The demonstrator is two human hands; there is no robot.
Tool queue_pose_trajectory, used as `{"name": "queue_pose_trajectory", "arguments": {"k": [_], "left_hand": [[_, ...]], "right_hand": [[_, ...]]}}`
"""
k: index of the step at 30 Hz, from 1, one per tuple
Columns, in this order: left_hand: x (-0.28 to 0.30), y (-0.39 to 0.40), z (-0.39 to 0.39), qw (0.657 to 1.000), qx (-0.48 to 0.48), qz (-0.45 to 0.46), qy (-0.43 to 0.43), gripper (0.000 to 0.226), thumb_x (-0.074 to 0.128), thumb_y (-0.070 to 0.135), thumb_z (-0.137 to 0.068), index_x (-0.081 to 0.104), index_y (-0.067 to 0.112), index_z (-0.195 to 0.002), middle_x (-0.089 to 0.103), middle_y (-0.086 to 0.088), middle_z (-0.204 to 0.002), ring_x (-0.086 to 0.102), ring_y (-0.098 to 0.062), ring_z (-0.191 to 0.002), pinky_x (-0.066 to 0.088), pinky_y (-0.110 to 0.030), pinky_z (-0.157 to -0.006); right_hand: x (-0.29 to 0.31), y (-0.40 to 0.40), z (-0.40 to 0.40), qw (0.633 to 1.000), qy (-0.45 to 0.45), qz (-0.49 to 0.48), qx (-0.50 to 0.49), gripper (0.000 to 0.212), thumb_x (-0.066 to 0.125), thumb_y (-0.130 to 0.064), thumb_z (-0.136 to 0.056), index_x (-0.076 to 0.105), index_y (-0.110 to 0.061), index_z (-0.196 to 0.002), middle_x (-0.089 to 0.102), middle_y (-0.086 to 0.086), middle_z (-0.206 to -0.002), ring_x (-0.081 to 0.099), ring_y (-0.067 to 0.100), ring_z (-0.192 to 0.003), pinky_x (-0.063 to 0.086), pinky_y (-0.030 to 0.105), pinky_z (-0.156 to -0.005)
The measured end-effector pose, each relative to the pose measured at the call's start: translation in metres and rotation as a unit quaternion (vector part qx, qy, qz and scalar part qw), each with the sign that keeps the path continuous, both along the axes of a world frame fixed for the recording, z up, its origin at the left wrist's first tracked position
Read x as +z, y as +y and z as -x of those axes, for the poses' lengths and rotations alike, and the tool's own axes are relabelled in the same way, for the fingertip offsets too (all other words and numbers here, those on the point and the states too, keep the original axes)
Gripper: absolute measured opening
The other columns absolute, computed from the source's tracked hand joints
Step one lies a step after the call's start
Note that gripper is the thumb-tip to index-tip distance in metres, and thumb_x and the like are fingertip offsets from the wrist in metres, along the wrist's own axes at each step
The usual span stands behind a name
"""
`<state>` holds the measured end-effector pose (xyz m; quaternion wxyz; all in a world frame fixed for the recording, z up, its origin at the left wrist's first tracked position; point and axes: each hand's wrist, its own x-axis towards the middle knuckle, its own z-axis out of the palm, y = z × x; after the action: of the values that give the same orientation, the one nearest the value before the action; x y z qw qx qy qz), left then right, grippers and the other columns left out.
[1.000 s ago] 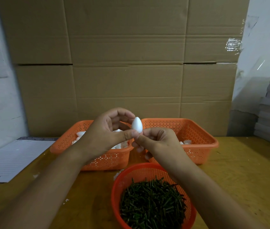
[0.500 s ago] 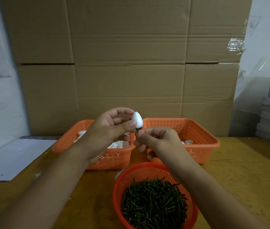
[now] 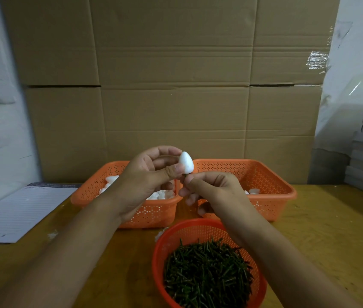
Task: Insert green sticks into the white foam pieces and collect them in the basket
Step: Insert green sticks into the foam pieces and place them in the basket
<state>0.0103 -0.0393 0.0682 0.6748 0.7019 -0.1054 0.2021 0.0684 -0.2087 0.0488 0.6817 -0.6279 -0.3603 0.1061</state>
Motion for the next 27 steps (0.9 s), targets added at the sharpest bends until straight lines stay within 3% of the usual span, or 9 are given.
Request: {"name": "queue_pose_trajectory", "arguments": {"k": [9, 13, 27], "left_hand": [[-0.0015, 0.0011, -0.0003, 1.000, -0.001, -0.014, -0.002, 0.043, 0.082, 0.032, -0.074, 0.069, 0.014, -0.111, 0.075, -0.009, -0.102, 0.065, -0.012, -0.081, 0.053, -0.022, -0.064], [-0.0027, 0.0022, -0.0016, 0.999, 0.002, -0.031, -0.008, 0.029, 0.078, 0.026, -0.078, 0.072, 0.021, -0.106, 0.075, -0.007, -0.098, 0.064, -0.010, -0.078, 0.053, -0.021, -0.066], [-0.0048, 0.0005, -0.0021, 0.998, 0.008, -0.054, -0.020, 0.025, 0.078, 0.025, -0.080, 0.073, 0.024, -0.104, 0.075, -0.006, -0.106, 0.068, -0.009, -0.081, 0.054, -0.021, -0.067]], "right_hand": [[-0.0004, 0.0013, 0.0013, 0.999, -0.008, -0.016, -0.029, 0.015, 0.063, -0.009, -0.095, 0.073, 0.002, -0.091, 0.072, 0.005, -0.071, 0.060, 0.010, -0.060, 0.043, 0.021, -0.048], [-0.0008, 0.0022, 0.0008, 0.999, -0.013, -0.021, -0.040, 0.014, 0.065, -0.008, -0.093, 0.074, 0.000, -0.086, 0.072, 0.006, -0.069, 0.060, 0.011, -0.058, 0.044, 0.021, -0.047], [-0.0036, 0.0010, -0.0028, 0.995, -0.063, -0.005, -0.073, 0.015, 0.068, -0.012, -0.092, 0.077, -0.005, -0.083, 0.075, 0.007, -0.071, 0.064, 0.012, -0.058, 0.046, 0.021, -0.051]]}}
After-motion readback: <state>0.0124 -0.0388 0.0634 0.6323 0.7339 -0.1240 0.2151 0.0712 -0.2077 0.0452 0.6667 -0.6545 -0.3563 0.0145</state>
